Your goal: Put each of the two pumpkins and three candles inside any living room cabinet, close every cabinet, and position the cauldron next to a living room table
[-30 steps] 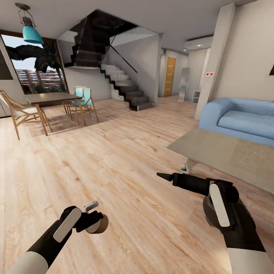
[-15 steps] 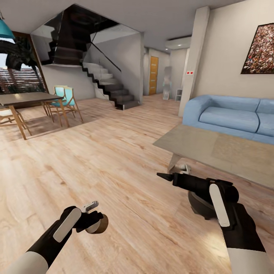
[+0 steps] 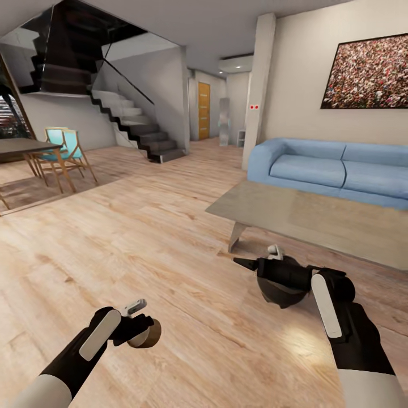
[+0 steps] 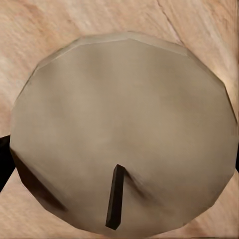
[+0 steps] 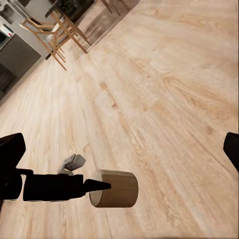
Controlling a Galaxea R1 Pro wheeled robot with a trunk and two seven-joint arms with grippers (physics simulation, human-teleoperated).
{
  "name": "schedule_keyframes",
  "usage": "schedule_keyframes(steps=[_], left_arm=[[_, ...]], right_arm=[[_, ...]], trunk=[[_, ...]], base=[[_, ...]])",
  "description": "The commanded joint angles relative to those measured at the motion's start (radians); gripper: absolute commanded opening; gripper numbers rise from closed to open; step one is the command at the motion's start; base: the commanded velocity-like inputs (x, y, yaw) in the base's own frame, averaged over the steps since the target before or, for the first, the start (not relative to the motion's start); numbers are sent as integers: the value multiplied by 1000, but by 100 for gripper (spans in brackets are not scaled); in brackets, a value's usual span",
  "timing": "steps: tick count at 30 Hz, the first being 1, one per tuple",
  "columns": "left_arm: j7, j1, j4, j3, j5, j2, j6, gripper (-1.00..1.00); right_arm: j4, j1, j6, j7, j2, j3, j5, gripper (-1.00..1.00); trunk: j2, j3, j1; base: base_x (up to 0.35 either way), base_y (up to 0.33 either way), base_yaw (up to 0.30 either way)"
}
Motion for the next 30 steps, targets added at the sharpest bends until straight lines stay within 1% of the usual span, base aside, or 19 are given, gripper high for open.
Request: schedule_keyframes(steps=[1, 14, 23, 25, 27, 28, 30], left_arm=[[9, -1, -2, -3, 10, 1, -1, -100], [9, -1, -1, 0, 10, 1, -1, -100], [8, -1, -3, 1, 13, 1, 0, -100], [8, -1, -6, 1, 14, 1, 1, -100], [8, -1, -36, 2, 14, 2, 3, -100], [8, 2, -87, 3, 14, 3, 16, -100], [8, 9, -171, 3, 13, 11, 52, -100]], right_arm=[[0, -1, 5, 7, 0, -1, 4, 100], [5, -1, 5, 7, 0, -1, 4, 100], [51, -1, 5, 3, 2, -4, 5, 100], [66, -1, 6, 1, 2, -15, 5, 100], [82, -1, 5, 0, 2, -38, 6, 100], [90, -1, 5, -1, 2, -55, 7, 100], [101, -1, 5, -1, 3, -72, 7, 100]], trunk=[[0, -1, 0], [0, -4, 0], [0, -4, 0], [0, -4, 0], [0, -4, 0], [0, -4, 0], [0, -4, 0]], base=[[-17, 0, -261], [-2, 0, -270], [0, 0, -286], [0, 0, -288], [0, 0, -288], [0, 0, -288], [0, 0, -288]])
